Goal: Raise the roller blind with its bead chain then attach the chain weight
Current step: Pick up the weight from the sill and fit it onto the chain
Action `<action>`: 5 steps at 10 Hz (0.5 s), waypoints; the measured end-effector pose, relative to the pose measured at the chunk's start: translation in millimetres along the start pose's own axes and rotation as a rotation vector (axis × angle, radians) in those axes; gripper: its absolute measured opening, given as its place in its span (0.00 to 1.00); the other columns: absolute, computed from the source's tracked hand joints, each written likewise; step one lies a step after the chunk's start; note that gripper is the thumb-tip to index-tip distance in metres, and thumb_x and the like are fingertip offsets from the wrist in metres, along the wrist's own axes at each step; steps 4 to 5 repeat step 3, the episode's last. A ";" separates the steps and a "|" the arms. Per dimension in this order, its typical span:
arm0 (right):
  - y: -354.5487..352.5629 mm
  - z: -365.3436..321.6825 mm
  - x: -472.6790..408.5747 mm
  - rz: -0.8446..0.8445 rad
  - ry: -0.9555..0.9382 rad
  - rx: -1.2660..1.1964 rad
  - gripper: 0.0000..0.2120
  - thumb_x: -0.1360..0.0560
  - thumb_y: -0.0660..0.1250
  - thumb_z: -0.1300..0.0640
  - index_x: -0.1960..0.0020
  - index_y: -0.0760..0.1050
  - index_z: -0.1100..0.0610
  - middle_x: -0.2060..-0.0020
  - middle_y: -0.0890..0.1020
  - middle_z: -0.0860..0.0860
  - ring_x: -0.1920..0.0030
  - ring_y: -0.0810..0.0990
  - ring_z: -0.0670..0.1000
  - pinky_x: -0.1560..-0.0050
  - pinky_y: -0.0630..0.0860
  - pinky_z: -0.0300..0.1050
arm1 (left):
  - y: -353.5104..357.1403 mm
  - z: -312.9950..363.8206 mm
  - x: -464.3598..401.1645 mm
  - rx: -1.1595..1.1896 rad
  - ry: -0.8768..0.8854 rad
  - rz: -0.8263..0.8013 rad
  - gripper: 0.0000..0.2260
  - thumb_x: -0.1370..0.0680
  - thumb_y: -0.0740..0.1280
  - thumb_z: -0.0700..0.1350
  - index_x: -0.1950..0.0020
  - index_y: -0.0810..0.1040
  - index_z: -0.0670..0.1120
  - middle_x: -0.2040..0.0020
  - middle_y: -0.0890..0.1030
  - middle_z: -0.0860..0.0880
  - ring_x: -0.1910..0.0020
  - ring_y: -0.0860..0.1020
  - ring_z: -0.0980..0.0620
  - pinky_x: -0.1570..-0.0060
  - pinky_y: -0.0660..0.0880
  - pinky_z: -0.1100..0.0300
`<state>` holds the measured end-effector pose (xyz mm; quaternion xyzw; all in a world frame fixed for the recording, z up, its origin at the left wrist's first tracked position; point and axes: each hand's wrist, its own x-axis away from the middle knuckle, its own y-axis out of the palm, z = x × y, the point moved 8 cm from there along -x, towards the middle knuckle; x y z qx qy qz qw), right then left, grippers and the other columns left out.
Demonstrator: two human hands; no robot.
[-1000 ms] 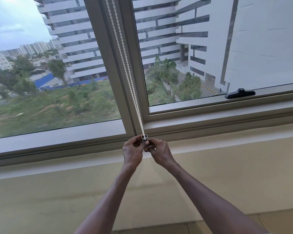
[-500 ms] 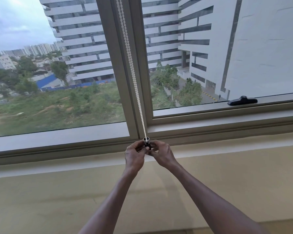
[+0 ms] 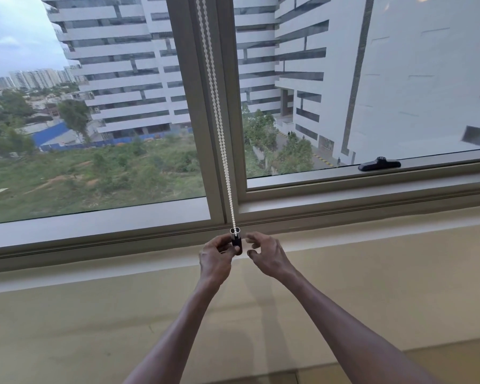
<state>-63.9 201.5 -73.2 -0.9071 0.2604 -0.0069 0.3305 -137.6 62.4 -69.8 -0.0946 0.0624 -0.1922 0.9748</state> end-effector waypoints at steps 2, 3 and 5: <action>1.2 -9.9 15.6 0.042 -0.006 0.033 0.23 0.26 0.65 0.63 0.31 0.73 0.58 0.39 0.82 0.53 0.42 0.80 0.50 0.41 0.75 0.41 | -12.0 0.8 9.8 0.014 0.011 -0.026 0.13 0.29 0.73 0.32 0.48 0.84 0.46 0.54 0.86 0.48 0.51 0.83 0.50 0.51 0.75 0.63; 4.1 -18.9 21.5 0.065 -0.020 0.037 0.23 0.26 0.65 0.64 0.31 0.72 0.59 0.38 0.81 0.55 0.40 0.80 0.51 0.39 0.74 0.43 | -21.2 -0.1 12.2 -0.037 0.025 -0.028 0.14 0.28 0.72 0.31 0.47 0.83 0.45 0.52 0.85 0.46 0.50 0.82 0.50 0.50 0.76 0.62; 4.1 -18.9 21.5 0.065 -0.020 0.037 0.23 0.26 0.65 0.64 0.31 0.72 0.59 0.38 0.81 0.55 0.40 0.80 0.51 0.39 0.74 0.43 | -21.2 -0.1 12.2 -0.037 0.025 -0.028 0.14 0.28 0.72 0.31 0.47 0.83 0.45 0.52 0.85 0.46 0.50 0.82 0.50 0.50 0.76 0.62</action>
